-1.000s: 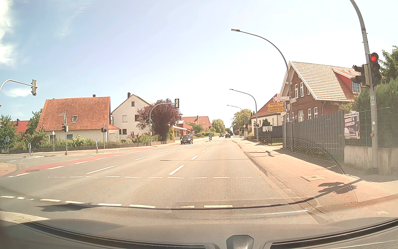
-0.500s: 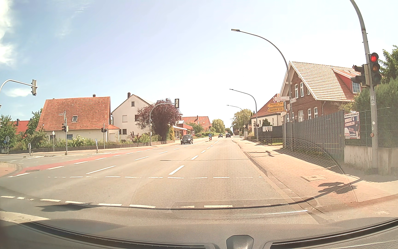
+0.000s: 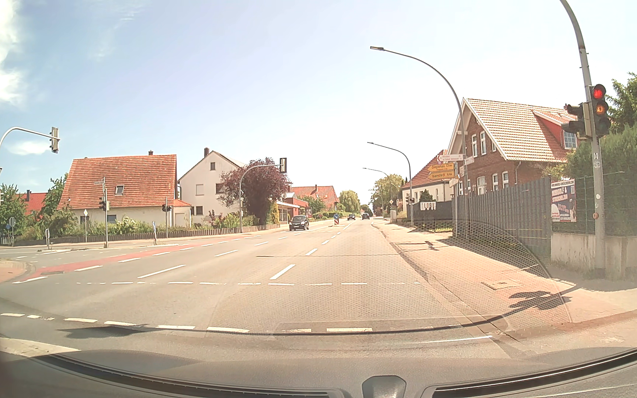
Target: Follow the waypoints while adhering to traffic rules and regulations
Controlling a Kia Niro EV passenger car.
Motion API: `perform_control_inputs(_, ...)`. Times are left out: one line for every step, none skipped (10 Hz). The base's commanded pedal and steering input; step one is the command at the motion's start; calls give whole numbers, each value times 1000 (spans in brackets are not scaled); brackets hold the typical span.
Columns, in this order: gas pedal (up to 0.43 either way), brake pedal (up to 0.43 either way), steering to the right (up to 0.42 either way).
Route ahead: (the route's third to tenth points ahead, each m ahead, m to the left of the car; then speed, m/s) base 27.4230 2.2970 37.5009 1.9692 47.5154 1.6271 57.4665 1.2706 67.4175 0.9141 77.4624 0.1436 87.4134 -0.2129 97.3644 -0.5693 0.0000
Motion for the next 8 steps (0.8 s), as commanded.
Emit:
perform_control_inputs(0,183,-4)
perform_control_inputs(0,6,-5)
perform_control_inputs(0,6,-4)
perform_control_inputs(0,6,-5)
perform_control_inputs(0,6,-4)
perform_control_inputs(0,6,-4)
perform_control_inputs(0,6,-5)
perform_control_inputs(0,6,-5)
